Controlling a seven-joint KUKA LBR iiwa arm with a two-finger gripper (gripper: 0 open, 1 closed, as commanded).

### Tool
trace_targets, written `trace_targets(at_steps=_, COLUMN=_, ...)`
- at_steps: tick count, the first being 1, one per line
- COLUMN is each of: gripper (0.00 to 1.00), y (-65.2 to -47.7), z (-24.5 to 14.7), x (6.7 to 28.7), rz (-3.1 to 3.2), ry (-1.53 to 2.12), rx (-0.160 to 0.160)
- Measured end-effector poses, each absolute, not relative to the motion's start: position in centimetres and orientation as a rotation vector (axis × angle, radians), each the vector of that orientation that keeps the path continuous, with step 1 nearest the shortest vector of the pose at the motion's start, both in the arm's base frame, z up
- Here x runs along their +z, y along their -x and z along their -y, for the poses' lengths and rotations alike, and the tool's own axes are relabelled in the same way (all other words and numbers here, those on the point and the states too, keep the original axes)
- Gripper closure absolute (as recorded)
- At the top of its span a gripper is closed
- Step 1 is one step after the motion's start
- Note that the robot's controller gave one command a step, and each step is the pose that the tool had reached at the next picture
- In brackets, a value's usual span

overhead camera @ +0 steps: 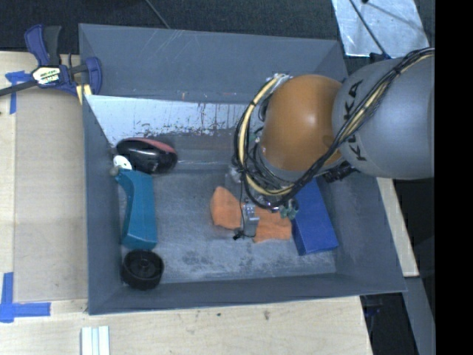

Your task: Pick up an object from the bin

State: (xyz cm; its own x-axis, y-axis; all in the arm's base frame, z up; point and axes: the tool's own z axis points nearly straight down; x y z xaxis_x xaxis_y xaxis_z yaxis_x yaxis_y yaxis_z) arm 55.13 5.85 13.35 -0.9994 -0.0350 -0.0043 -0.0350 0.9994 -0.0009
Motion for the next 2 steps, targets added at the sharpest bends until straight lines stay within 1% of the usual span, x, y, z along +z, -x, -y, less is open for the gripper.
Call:
trace_targets(at_steps=1, gripper=0.0, y=-56.4, z=-4.5, x=9.4, rz=-3.13, ry=0.183, rx=0.0)
trace_targets(at_steps=2, gripper=1.0, y=-55.4, z=-2.7, x=7.1, rz=-3.136, ry=0.104, rx=0.001)
